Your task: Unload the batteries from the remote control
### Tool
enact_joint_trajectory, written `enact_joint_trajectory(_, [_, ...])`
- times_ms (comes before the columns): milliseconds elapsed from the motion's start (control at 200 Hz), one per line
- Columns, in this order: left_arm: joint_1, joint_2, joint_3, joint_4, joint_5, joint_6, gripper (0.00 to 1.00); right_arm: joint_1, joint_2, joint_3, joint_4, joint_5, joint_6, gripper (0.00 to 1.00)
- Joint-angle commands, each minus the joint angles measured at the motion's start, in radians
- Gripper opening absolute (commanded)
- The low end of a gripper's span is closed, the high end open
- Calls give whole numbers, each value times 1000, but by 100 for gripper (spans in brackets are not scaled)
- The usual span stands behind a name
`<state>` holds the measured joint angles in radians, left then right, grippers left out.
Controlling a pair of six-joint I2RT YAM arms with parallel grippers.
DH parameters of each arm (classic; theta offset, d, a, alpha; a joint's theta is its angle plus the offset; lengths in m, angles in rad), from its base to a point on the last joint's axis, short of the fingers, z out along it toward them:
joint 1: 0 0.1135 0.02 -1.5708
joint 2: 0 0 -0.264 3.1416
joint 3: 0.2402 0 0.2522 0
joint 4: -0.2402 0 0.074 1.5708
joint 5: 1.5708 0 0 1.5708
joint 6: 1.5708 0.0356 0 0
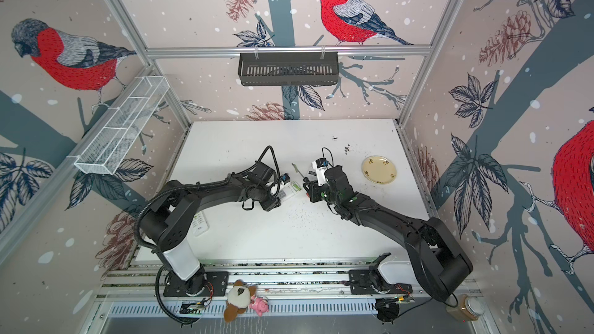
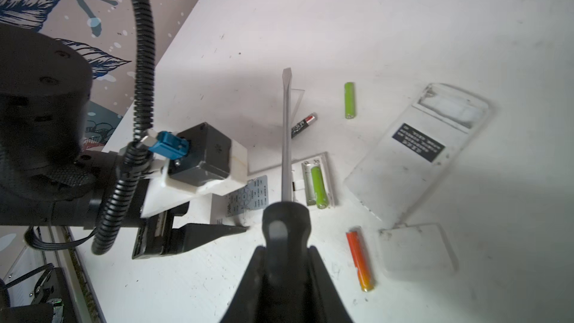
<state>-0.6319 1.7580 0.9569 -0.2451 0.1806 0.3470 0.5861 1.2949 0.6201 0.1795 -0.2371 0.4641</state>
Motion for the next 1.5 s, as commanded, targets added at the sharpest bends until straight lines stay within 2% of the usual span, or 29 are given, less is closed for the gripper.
enact_joint_trajectory(0, [-12, -14, -25, -53, 92, 22, 0, -41, -20, 32, -138, -41, -3, 0])
enact_joint_trajectory(85, [-24, -46, -44, -36, 29, 26, 0, -54, -16, 63, -234, -75, -20, 1])
enact_joint_trajectory(200, [-53, -81, -52, -26, -82, 41, 0, -47, 12, 114, -341, -213, -52, 1])
enact_joint_trajectory(295, [-60, -93, -51, -21, -116, 46, 0, -9, 40, 157, -426, -229, -64, 1])
enact_joint_trajectory(485, [-65, -84, -42, -29, -152, 40, 0, 41, 87, 229, -601, -169, -19, 1])
enact_joint_trajectory(690, [-77, -86, -43, -25, -164, 35, 0, 53, 103, 249, -604, -126, 67, 0])
enact_joint_trajectory(846, [-80, -85, -46, -28, -170, 35, 0, 61, 138, 277, -638, -77, 81, 1])
enact_joint_trajectory(1246, [-91, -91, -46, -30, -182, 43, 0, 64, 207, 341, -660, -40, 94, 0])
enact_joint_trajectory(1491, [-106, -77, -31, -51, -253, 36, 0, 116, 270, 455, -825, 144, 132, 1])
